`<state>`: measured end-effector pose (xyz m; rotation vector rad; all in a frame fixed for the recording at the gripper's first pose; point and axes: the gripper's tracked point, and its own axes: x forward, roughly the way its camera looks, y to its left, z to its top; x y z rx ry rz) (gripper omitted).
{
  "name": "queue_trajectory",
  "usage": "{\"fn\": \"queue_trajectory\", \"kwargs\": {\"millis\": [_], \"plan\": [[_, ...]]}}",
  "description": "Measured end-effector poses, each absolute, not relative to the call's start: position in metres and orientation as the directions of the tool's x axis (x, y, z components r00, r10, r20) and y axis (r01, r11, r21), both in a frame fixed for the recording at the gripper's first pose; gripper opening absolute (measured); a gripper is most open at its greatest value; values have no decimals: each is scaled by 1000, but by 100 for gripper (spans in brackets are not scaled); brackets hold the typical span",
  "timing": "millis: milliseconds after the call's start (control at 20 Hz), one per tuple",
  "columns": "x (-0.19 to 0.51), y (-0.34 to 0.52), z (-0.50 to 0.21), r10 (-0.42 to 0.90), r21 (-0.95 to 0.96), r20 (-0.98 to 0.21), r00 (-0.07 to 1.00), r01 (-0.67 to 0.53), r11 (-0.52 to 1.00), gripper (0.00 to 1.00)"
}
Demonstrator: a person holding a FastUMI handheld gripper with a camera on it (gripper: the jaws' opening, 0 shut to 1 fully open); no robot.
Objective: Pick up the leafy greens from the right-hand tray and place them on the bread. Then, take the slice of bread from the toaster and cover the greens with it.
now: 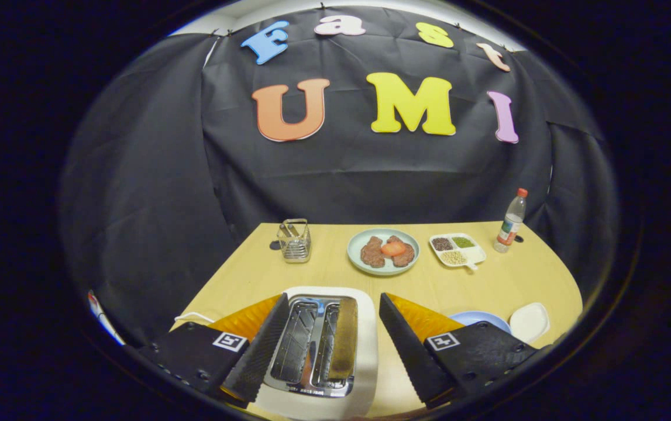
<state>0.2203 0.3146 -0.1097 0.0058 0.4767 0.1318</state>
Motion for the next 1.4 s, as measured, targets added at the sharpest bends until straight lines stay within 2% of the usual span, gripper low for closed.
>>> {"fn": "queue_trajectory", "kwargs": {"millis": [350,400,450,600,750,850,1000,1050,1400], "plan": [[217,310,-111,80,0,-444,892,-90,996,93],[216,309,-112,77,-6,-449,890,-89,996,86],[215,309,-113,72,-9,-450,890,-85,996,74],[215,305,-121,64,-1,-484,873,-74,997,68],[215,307,-136,89,38,-537,839,-81,996,68],[211,309,-134,88,27,-542,835,-88,996,13],[204,311,-133,86,5,-541,836,-100,995,13],[206,314,-132,97,11,-544,834,-108,994,1],[195,314,-93,125,57,-548,827,-113,992,1]]}}
